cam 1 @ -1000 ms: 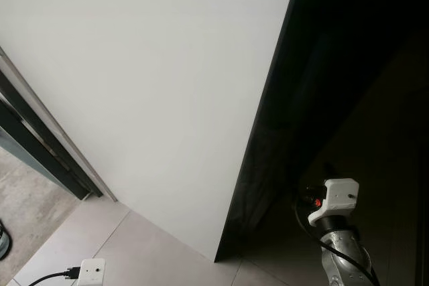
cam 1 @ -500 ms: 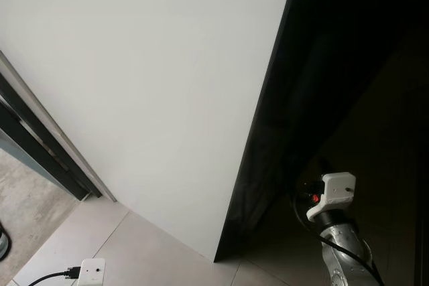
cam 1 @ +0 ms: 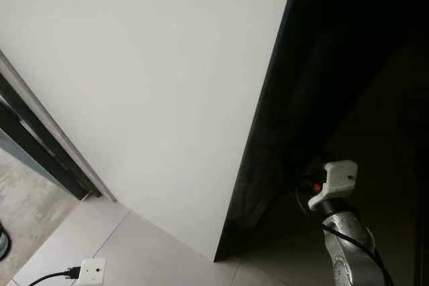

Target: Restocking fridge

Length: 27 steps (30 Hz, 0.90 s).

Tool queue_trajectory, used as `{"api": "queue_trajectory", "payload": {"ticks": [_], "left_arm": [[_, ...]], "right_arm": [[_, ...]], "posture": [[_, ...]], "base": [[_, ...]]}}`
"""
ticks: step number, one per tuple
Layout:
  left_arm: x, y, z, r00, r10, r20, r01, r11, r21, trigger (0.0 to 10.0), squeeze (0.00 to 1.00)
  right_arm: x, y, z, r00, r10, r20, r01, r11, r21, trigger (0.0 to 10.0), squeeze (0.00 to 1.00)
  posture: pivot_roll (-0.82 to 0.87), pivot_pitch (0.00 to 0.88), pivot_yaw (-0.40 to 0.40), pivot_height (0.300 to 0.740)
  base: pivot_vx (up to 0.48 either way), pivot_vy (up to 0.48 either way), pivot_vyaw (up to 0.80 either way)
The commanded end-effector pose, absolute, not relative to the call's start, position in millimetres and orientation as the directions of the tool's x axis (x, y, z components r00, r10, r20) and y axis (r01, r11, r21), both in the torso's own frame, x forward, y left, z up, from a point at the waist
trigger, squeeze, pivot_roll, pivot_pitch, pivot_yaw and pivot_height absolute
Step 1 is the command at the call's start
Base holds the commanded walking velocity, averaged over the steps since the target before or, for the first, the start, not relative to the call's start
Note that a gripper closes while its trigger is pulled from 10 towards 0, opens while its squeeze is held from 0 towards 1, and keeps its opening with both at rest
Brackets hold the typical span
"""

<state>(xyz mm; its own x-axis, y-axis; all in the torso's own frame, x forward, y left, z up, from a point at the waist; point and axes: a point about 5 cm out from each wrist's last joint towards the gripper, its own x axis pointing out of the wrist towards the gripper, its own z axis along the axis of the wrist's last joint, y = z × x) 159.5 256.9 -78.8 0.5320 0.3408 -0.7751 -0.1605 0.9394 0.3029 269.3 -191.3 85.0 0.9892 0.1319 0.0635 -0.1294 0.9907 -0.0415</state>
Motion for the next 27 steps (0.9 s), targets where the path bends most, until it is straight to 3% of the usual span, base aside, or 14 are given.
{"api": "queue_trajectory", "payload": {"ticks": [1, 8, 13, 24, 27], "left_arm": [[149, 257, -83, 0.5, 0.337, -0.797, -0.14, 0.94, 0.31, 10.0, 0.0], [149, 257, -83, 0.502, 0.337, -0.797, -0.139, 0.941, 0.31, 10.0, 0.0], [149, 257, -83, 0.5, 0.339, -0.797, -0.137, 0.94, 0.313, 10.0, 0.0], [149, 258, -83, 0.5, 0.336, -0.798, -0.135, 0.94, 0.312, 10.0, 0.0], [149, 258, -83, 0.501, 0.334, -0.798, -0.131, 0.941, 0.312, 10.0, 0.0]], "right_arm": [[271, -199, 87, 0.994, 0.085, 0.075, -0.082, 0.995, -0.051, 10.0, 0.0], [270, -201, 85, 0.996, 0.056, 0.071, -0.051, 0.996, -0.069, 10.0, 0.0], [265, -218, 84, 0.994, -0.072, 0.08, 0.08, 0.991, -0.108, 10.0, 0.0], [251, -233, 73, 0.982, -0.183, 0.052, 0.188, 0.973, -0.136, 10.0, 0.0], [242, -246, 68, 0.958, -0.283, 0.045, 0.287, 0.946, -0.151, 10.0, 0.0]], "posture": [[-0.02, 0.108, -0.027, 0.74], [-0.02, 0.112, -0.027, 0.74], [-0.02, 0.114, -0.027, 0.74], [-0.02, 0.113, -0.027, 0.74], [-0.02, 0.112, -0.024, 0.74]], "base": [[0.0, 0.0, 0.0], [0.0, 0.0, 0.0], [0.0, 0.0, 0.0], [0.0, 0.0, 0.0], [0.0, 0.0, 0.0]]}}
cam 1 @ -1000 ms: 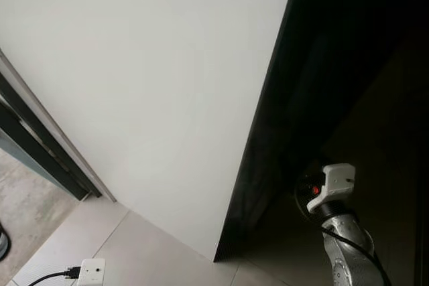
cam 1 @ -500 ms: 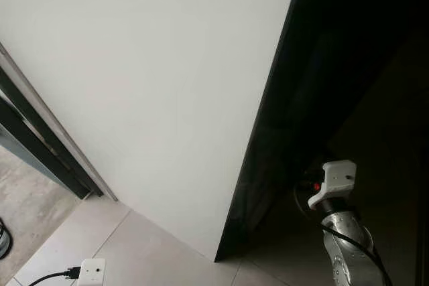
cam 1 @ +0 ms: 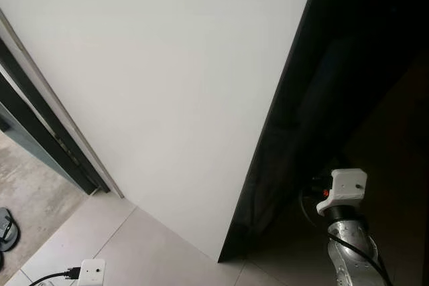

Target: Restocking fridge

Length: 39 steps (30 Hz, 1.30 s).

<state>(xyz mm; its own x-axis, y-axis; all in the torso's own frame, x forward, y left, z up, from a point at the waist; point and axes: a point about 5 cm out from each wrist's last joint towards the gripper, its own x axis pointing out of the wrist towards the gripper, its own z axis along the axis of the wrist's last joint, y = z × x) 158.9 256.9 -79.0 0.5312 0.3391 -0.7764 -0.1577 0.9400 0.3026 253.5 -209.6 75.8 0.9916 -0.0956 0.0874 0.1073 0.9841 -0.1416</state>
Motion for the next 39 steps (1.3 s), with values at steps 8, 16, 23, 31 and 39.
{"api": "queue_trajectory", "payload": {"ticks": [8, 16, 23, 31, 39], "left_arm": [[149, 258, -83, 0.5, 0.335, -0.799, -0.131, 0.941, 0.312, 10.0, 0.0], [149, 258, -83, 0.499, 0.332, -0.8, -0.13, 0.942, 0.31, 10.0, 0.0], [149, 258, -83, 0.499, 0.331, -0.801, -0.131, 0.942, 0.308, 10.0, 0.0], [148, 260, -83, 0.496, 0.329, -0.804, -0.129, 0.943, 0.306, 10.0, 0.0], [144, 263, -84, 0.484, 0.318, -0.815, -0.147, 0.948, 0.282, 10.0, 0.0]], "right_arm": [[225, -261, 51, 0.919, -0.395, -0.021, 0.388, 0.91, -0.147, 10.0, 0.0], [205, -262, 18, 0.884, -0.438, -0.163, 0.41, 0.895, -0.177, 10.0, 0.0], [183, -260, -20, 0.833, -0.44, -0.334, 0.405, 0.898, -0.174, 10.0, 0.0], [157, -241, -69, 0.707, -0.329, -0.627, 0.348, 0.932, -0.096, 10.0, 0.0], [117, -215, -101, 0.519, -0.142, -0.843, 0.078, 0.99, -0.119, 10.0, 0.0]], "posture": [[-0.03, 0.11, -0.024, 0.74], [-0.03, 0.108, -0.025, 0.74], [-0.02, 0.108, -0.022, 0.74], [-0.02, 0.108, -0.009, 0.74], [0.01, 0.09, -0.033, 0.74]], "base": [[0.0, 0.0, 0.0], [0.0, 0.0, 0.0], [0.0, 0.0, 0.0], [0.0, 0.0, 0.0], [0.0, 0.0, 0.0]]}}
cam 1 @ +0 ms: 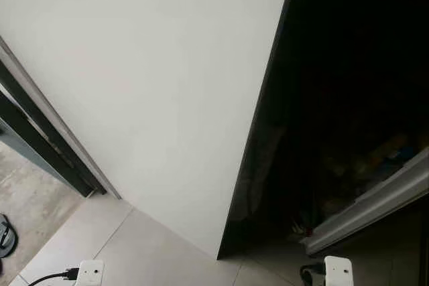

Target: Restocking fridge

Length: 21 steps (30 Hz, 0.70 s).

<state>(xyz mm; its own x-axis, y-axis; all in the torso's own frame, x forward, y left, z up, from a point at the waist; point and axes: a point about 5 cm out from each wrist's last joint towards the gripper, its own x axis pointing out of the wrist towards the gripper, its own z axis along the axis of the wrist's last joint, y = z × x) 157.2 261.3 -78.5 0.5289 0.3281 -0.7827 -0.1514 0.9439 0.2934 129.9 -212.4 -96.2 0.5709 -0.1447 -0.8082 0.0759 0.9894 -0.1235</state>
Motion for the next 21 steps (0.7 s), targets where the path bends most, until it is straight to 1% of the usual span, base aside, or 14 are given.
{"api": "queue_trajectory", "payload": {"ticks": [1, 2, 4, 6, 8, 10, 13, 16, 21], "left_arm": [[143, 263, -84, 0.482, 0.312, -0.819, -0.153, 0.95, 0.272, 10.0, 0.0], [143, 263, -84, 0.483, 0.307, -0.82, -0.152, 0.952, 0.267, 10.0, 0.0], [143, 263, -84, 0.486, 0.307, -0.818, -0.156, 0.952, 0.264, 10.0, 0.0], [144, 263, -84, 0.492, 0.309, -0.814, -0.157, 0.951, 0.266, 10.0, 0.0], [146, 262, -83, 0.494, 0.306, -0.814, -0.148, 0.952, 0.268, 10.0, 0.0], [147, 260, -83, 0.496, 0.299, -0.815, -0.143, 0.954, 0.263, 10.0, 0.0], [149, 256, -84, 0.503, 0.285, -0.816, -0.134, 0.958, 0.252, 10.0, 0.0], [152, 250, -85, 0.505, 0.27, -0.82, -0.13, 0.963, 0.237, 10.0, 0.0], [152, 249, -85, 0.496, 0.282, -0.821, -0.123, 0.959, 0.255, 10.0, 0.0]], "right_arm": [[116, -217, -101, 0.513, -0.154, -0.844, 0.108, 0.988, -0.114, 10.0, 0.0], [116, -221, -101, 0.508, -0.176, -0.843, 0.167, 0.98, -0.104, 10.0, 0.0], [117, -221, -101, 0.508, -0.181, -0.842, 0.192, 0.977, -0.094, 10.0, 0.0], [122, -219, -100, 0.523, -0.153, -0.838, 0.189, 0.98, -0.061, 10.0, 0.0], [127, -218, -98, 0.532, -0.129, -0.837, 0.146, 0.988, -0.059, 10.0, 0.0], [131, -220, -97, 0.541, -0.125, -0.832, 0.127, 0.99, -0.067, 10.0, 0.0], [137, -229, -93, 0.548, -0.136, -0.825, 0.141, 0.988, -0.068, 10.0, 0.0], [132, -239, -93, 0.523, -0.146, -0.84, 0.158, 0.985, -0.072, 10.0, 0.0], [124, -240, -96, 0.502, -0.142, -0.853, 0.208, 0.977, -0.041, 10.0, 0.0]], "posture": [[0.01, 0.09, -0.033, 0.74], [0.01, 0.084, -0.042, 0.74], [0.0, 0.08, -0.052, 0.74], [-0.01, 0.08, -0.06, 0.74], [-0.03, 0.077, -0.06, 0.74], [-0.04, 0.084, -0.054, 0.74], [-0.02, 0.087, -0.053, 0.74], [0.01, 0.093, -0.062, 0.74], [0.03, 0.096, -0.077, 0.74]], "base": [[0.0, 0.0, 0.0], [0.0, 0.0, 0.0], [0.0, 0.0, 0.0], [0.0, 0.0, 0.0], [0.0, 0.0, 0.0], [0.0, 0.0, 0.0], [0.0, 0.0, 0.0], [0.0, 0.0, 0.0], [0.0, 0.0, 0.0]]}}
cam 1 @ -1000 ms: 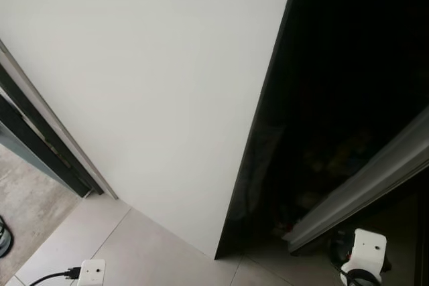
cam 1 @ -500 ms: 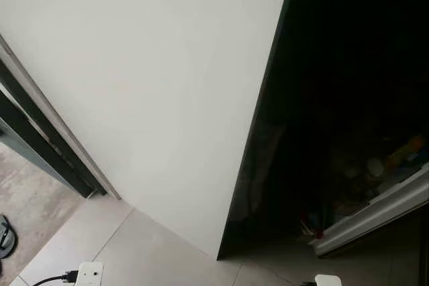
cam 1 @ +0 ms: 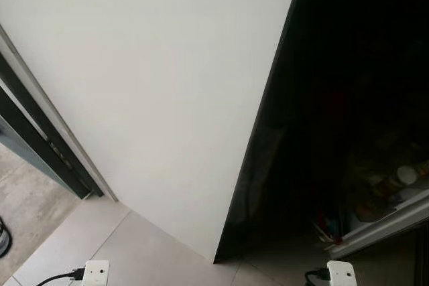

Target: Restocking fridge

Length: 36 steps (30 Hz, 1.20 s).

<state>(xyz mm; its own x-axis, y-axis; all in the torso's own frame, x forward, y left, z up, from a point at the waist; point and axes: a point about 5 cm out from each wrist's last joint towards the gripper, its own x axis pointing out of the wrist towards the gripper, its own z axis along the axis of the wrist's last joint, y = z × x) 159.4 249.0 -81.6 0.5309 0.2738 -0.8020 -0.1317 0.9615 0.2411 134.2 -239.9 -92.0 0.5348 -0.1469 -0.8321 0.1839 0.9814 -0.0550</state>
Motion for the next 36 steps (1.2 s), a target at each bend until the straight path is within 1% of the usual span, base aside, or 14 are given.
{"api": "queue_trajectory", "payload": {"ticks": [1, 5, 6, 7, 10, 12, 15, 19, 27, 29, 36], "left_arm": [[152, 249, -85, 0.493, 0.284, -0.823, -0.121, 0.959, 0.258, 10.0, 0.0], [151, 250, -85, 0.49, 0.288, -0.823, -0.12, 0.957, 0.264, 10.0, 0.0], [150, 252, -85, 0.486, 0.288, -0.825, -0.112, 0.957, 0.268, 10.0, 0.0], [150, 253, -85, 0.486, 0.283, -0.827, -0.091, 0.957, 0.274, 10.0, 0.0], [150, 254, -85, 0.485, 0.282, -0.828, -0.085, 0.957, 0.276, 10.0, 0.0], [149, 255, -85, 0.484, 0.283, -0.828, -0.086, 0.957, 0.277, 10.0, 0.0], [150, 256, -84, 0.494, 0.272, -0.826, -0.054, 0.958, 0.283, 10.0, 0.0], [149, 256, -84, 0.499, 0.271, -0.823, -0.063, 0.959, 0.277, 10.0, 0.0], [148, 256, -85, 0.499, 0.27, -0.824, -0.058, 0.959, 0.279, 10.0, 0.0], [147, 256, -85, 0.492, 0.272, -0.827, -0.059, 0.958, 0.281, 10.0, 0.0], [146, 255, -86, 0.486, 0.274, -0.83, -0.062, 0.958, 0.28, 10.0, 0.0]], "right_arm": [[121, -239, -97, 0.493, -0.137, -0.859, 0.207, 0.978, -0.037, 10.0, 0.0], [117, -237, -99, 0.486, -0.133, -0.864, 0.215, 0.976, -0.03, 10.0, 0.0], [112, -233, -101, 0.471, -0.1, -0.876, 0.145, 0.989, -0.035, 10.0, 0.0], [111, -231, -102, 0.469, -0.084, -0.879, 0.1, 0.994, -0.041, 10.0, 0.0], [106, -235, -102, 0.46, -0.114, -0.881, 0.166, 0.985, -0.04, 10.0, 0.0], [105, -235, -102, 0.461, -0.116, -0.88, 0.177, 0.984, -0.037, 10.0, 0.0], [98, -234, -104, 0.443, -0.099, -0.891, 0.134, 0.99, -0.043, 10.0, 0.0], [104, -229, -104, 0.458, -0.099, -0.883, 0.157, 0.987, -0.03, 10.0, 0.0], [106, -228, -104, 0.465, -0.104, -0.879, 0.154, 0.987, -0.035, 10.0, 0.0], [107, -228, -103, 0.469, -0.095, -0.878, 0.132, 0.991, -0.036, 10.0, 0.0], [106, -227, -104, 0.47, -0.091, -0.878, 0.126, 0.991, -0.035, 10.0, 0.0]], "posture": [[0.03, 0.096, -0.077, 0.74], [0.03, 0.1, -0.07, 0.74], [0.02, 0.1, -0.047, 0.74], [0.02, 0.099, -0.044, 0.74], [0.0, 0.097, -0.029, 0.74], [0.0, 0.097, -0.029, 0.74], [-0.02, 0.098, -0.02, 0.74], [-0.01, 0.095, -0.022, 0.74], [-0.01, 0.091, -0.027, 0.74], [-0.01, 0.089, -0.029, 0.74], [-0.01, 0.087, -0.032, 0.74]], "base": [[0.0, 0.0, 0.0], [0.0, -0.2, 0.0], [0.0, -0.281, 0.0], [0.0, -0.322, 0.0], [0.0, -0.35, 0.0], [0.0, -0.352, 0.0], [0.0, -0.355, 0.0], [0.0, -0.352, 0.0], [0.0, -0.352, 0.0], [0.0, -0.351, 0.76], [0.0, -0.351, 0.8]]}}
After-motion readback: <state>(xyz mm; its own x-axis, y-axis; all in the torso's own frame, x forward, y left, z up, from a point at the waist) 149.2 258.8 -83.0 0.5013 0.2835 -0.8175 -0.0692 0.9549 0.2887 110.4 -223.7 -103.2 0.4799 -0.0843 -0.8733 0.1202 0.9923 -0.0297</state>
